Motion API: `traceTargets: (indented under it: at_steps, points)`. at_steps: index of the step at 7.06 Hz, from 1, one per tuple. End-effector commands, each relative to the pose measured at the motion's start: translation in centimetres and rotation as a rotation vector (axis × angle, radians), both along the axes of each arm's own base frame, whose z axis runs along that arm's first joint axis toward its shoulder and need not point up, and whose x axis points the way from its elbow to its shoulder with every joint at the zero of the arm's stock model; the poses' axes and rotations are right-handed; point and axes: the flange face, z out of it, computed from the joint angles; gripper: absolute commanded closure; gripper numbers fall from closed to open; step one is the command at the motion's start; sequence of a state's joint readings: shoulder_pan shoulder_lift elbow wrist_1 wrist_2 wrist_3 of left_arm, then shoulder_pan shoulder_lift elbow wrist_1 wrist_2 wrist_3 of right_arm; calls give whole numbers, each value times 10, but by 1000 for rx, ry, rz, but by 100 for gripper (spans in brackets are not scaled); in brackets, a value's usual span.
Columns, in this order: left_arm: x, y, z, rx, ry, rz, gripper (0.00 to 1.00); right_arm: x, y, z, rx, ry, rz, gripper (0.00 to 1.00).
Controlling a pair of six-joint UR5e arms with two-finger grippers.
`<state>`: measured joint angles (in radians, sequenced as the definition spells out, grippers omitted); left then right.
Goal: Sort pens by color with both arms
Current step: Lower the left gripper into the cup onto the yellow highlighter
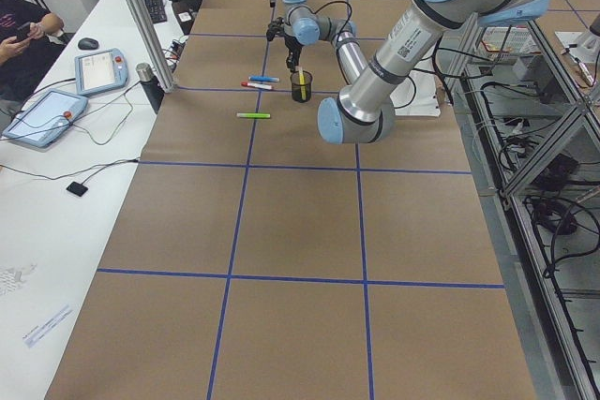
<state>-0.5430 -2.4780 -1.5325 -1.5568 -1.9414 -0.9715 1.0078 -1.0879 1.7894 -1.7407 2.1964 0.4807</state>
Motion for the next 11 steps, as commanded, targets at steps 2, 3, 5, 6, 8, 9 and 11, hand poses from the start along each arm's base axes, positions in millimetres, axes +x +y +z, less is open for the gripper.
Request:
traceTargets:
  at_steps: [2, 3, 5, 6, 8, 9, 11]
  points:
    - [5, 6, -7, 14, 4, 1, 52, -1, 0, 0, 0, 0, -2, 1]
    - [7, 5, -5, 46, -16, -31, 51, 0, 0, 1, -2, 1, -1, 1]
    - [15, 14, -3, 72, -31, -39, 51, 0, 0, 1, -2, 0, 1, 1]
    - [14, 14, -5, 76, -29, -42, 51, 0, 0, 0, -2, 0, 1, 1]
    - [17, 24, -4, 72, -27, -33, 50, -1, 0, 0, -3, 0, 0, 1]
    - [20, 28, -1, 71, -31, -26, 50, -1, 0, -1, -1, -1, 0, 1]
    - [33, 43, 6, 83, -49, -19, 50, 0, 0, -1, -1, -2, 3, 1]
